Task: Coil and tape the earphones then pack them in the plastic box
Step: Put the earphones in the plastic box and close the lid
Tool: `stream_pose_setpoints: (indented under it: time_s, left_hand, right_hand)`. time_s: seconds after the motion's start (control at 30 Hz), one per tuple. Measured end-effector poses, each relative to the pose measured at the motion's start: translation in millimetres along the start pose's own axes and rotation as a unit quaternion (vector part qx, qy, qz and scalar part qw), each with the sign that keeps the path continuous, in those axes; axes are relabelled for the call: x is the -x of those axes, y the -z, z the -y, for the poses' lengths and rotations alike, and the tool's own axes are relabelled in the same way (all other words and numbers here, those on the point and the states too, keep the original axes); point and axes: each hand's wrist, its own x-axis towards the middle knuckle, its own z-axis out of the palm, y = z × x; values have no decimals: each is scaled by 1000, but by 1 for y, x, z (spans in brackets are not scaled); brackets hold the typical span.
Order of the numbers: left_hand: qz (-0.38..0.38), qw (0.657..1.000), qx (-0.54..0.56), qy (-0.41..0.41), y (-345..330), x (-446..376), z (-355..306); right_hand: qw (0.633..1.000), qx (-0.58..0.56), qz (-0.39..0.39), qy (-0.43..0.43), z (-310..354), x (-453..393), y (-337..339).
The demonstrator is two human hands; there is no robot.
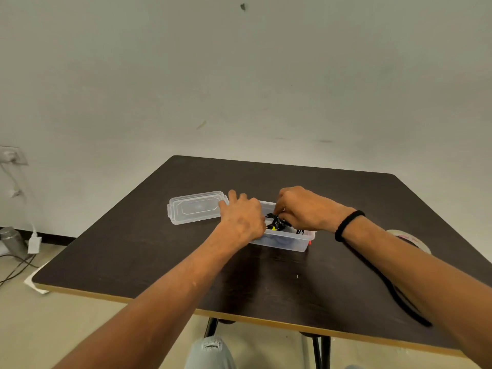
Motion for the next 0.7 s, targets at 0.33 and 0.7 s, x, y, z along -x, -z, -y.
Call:
stream_pose_setpoints:
  time_s: [0.33, 0.7]
  left_hand:
    - [-204, 969, 104, -88, 2, 1, 34]
    - [-77, 973, 108, -192, -22, 11, 68]
  right_hand:
    - [989, -112, -36, -86, 7, 3, 14]
    - [989, -133, 40, -56, 28, -10, 7]
